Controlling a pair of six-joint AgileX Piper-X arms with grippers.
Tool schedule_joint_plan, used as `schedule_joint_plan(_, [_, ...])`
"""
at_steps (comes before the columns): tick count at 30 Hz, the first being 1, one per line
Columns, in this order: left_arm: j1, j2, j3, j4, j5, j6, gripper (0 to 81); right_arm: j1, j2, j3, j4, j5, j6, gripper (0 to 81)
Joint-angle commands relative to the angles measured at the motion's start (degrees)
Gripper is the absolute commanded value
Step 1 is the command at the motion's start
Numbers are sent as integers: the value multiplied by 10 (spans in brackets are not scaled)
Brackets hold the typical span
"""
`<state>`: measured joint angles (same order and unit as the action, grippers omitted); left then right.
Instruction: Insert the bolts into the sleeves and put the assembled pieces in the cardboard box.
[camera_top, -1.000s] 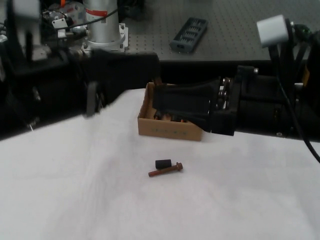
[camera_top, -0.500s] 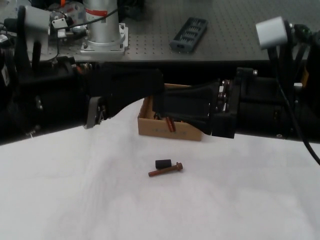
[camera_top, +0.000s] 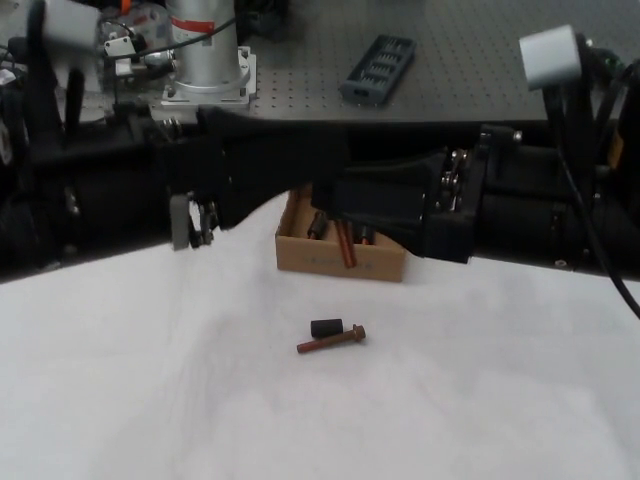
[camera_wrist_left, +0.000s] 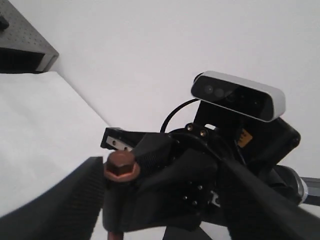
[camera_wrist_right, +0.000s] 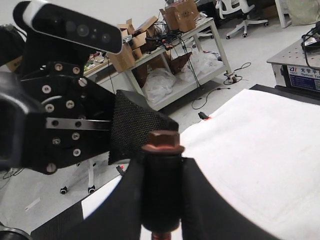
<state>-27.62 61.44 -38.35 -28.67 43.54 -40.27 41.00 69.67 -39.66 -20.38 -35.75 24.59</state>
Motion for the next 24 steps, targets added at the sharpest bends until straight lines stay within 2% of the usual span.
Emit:
schedule_joint_plan(1, [7,-17,-3,-31,5,-12,475,-4,-7,-7,8,-7,-2,19])
schedule_joint_plan(7, [51,-62,-3,35,11,19,475,-7,-7,-7,52,-7,-33,19])
schedule_joint_plan(12, [109,-146,-3,257,19,129,440,-31,-7,-7,98,11,-68,19])
schedule_joint_plan(16, [137,-216,-3,453,16,224,402,-57,17,-12,103,18,-77,19])
schedule_joint_plan(20, [146,-295,-3,604,-45,269,400,-81,81,-50,115,30,-80,19])
schedule_joint_plan(24, [146,-363,-3,701,-102,270,400,-96,178,-132,148,34,-100,19])
